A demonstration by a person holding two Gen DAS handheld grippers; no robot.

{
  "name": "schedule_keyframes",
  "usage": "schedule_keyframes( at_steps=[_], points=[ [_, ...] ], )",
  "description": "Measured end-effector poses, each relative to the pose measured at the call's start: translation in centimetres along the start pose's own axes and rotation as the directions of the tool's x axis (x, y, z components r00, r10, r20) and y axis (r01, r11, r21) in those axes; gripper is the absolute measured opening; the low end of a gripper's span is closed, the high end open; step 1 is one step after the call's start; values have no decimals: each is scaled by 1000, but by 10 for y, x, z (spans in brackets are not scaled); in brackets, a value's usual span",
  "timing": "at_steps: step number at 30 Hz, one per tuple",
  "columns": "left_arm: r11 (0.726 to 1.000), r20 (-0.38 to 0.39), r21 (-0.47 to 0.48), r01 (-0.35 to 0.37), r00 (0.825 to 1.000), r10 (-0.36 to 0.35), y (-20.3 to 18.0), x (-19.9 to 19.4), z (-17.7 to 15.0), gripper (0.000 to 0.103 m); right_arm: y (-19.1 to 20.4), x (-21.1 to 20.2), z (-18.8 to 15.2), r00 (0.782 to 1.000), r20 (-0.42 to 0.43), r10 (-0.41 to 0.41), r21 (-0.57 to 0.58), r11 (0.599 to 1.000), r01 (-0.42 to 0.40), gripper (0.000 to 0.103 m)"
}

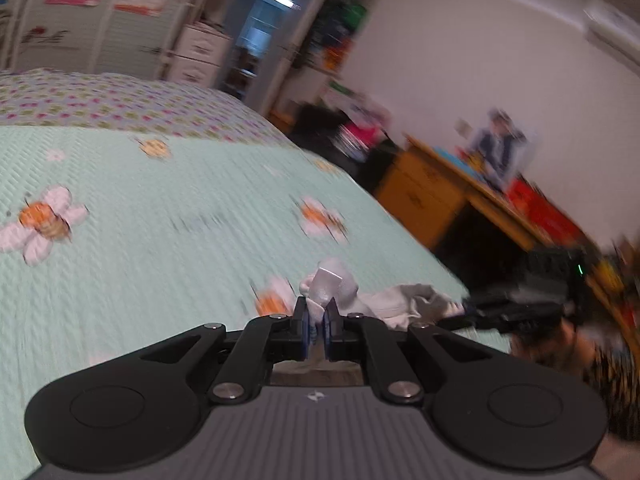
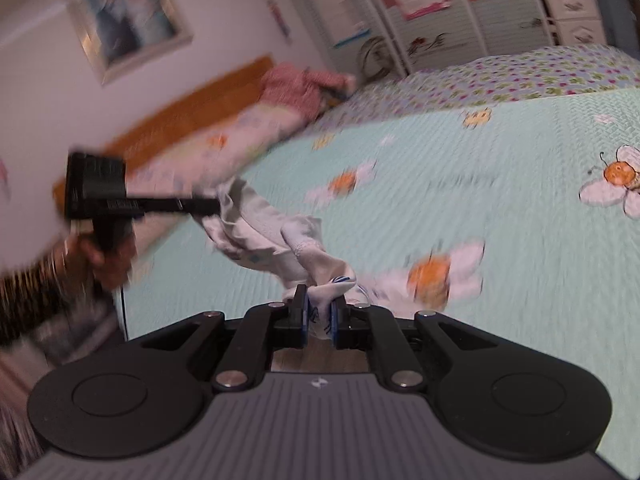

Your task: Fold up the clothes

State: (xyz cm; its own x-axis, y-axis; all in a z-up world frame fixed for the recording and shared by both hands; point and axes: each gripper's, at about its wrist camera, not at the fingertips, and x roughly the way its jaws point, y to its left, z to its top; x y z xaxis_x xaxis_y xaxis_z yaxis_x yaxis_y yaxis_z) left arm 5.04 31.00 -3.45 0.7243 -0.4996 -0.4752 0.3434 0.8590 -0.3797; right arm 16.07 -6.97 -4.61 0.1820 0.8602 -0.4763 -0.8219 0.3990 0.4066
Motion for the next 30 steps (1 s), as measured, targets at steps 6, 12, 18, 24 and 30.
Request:
schedule_keyframes(
  at_steps=[6, 12, 18, 24, 30],
  points=[
    [995, -253, 101, 20, 967, 6, -31, 4, -112, 10, 70, 5, -104, 976, -173, -133, -235, 968, 90, 17],
    [996, -237, 50, -70, 968, 80, -25, -17, -145, 37, 83, -26, -136, 984, -54, -172, -94, 982, 167, 29],
    [954, -139, -243, -178, 979, 147, 0, -50, -142, 42, 58, -49, -153, 979, -55, -194, 224, 954, 201, 44],
    [883, -69, -457, -107, 994, 84, -16, -44, -140, 46, 56, -55, -160, 980, 90, -178, 426, 896, 124, 45],
    [955, -81, -297, -1, 996, -24, -54, 13, -121, 55, 49, -14, -154, 983, 181, 23, 575, 808, -125, 44]
  ],
)
